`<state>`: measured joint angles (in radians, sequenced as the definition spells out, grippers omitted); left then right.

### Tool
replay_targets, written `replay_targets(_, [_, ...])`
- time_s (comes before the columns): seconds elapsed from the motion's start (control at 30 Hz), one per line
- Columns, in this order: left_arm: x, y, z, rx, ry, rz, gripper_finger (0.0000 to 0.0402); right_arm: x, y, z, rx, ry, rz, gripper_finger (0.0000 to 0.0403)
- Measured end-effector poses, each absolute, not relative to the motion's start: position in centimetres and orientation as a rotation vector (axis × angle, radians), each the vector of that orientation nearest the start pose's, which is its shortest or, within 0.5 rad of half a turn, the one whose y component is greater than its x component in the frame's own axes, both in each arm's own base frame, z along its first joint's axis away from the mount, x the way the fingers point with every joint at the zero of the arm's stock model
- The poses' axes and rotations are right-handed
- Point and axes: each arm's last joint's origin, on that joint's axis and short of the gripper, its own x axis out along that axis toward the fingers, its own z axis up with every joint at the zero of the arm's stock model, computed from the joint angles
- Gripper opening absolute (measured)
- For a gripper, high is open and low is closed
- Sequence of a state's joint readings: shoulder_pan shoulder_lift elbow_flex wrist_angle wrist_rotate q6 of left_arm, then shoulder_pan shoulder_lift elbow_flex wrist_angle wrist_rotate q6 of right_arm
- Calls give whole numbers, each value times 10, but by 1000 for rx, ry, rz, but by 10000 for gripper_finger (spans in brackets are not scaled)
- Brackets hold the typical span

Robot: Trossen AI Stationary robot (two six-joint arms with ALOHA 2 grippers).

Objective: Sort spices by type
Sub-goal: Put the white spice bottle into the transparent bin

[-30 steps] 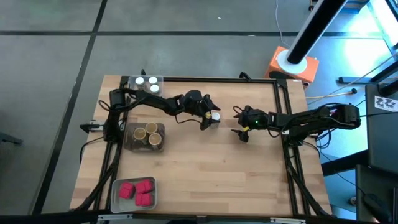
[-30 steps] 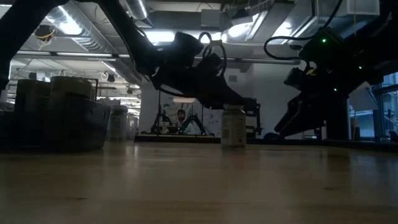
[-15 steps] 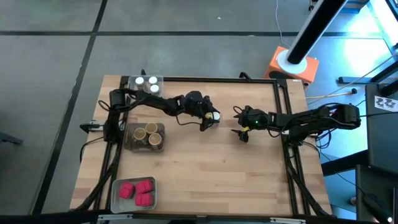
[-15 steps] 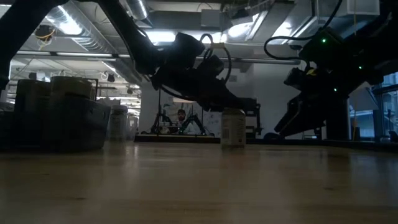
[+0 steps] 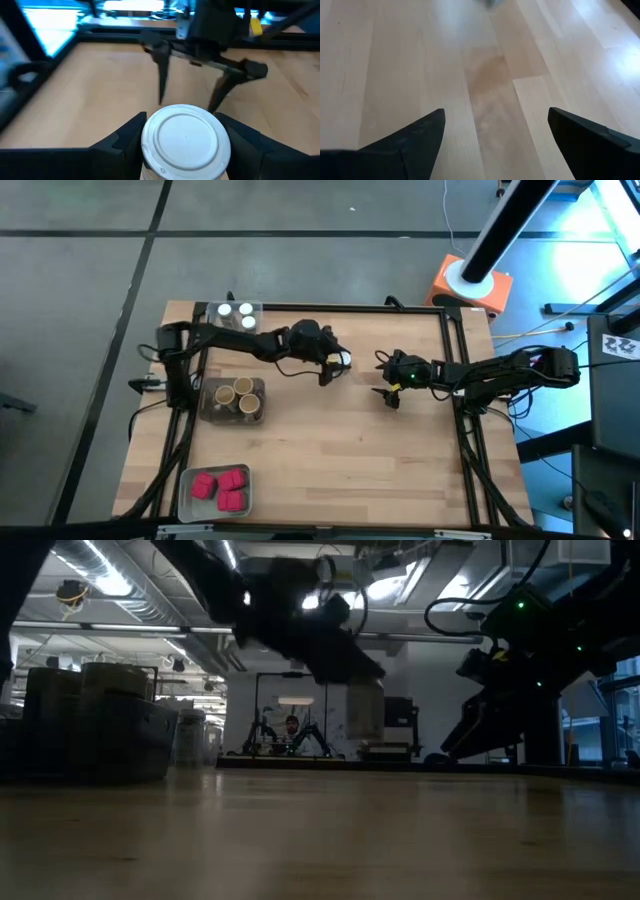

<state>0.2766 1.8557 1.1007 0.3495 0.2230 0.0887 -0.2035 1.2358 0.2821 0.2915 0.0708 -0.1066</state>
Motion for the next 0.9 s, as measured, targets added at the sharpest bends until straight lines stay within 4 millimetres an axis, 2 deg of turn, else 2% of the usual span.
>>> replay_targets(0.23, [359, 93, 253, 110, 411, 257, 190, 196, -43, 129, -59, 669, -229, 353])
replay_targets(0.43, [330, 91, 283, 151, 470, 448, 190, 196, -43, 129, -62, 668, -229, 353])
replay_targets(0.6, [311, 92, 294, 191, 534, 624, 190, 196, -43, 129, -62, 668, -228, 353])
replay_targets(0.9, [287, 93, 296, 227, 676, 880, 190, 196, -43, 129, -70, 670, -225, 353])
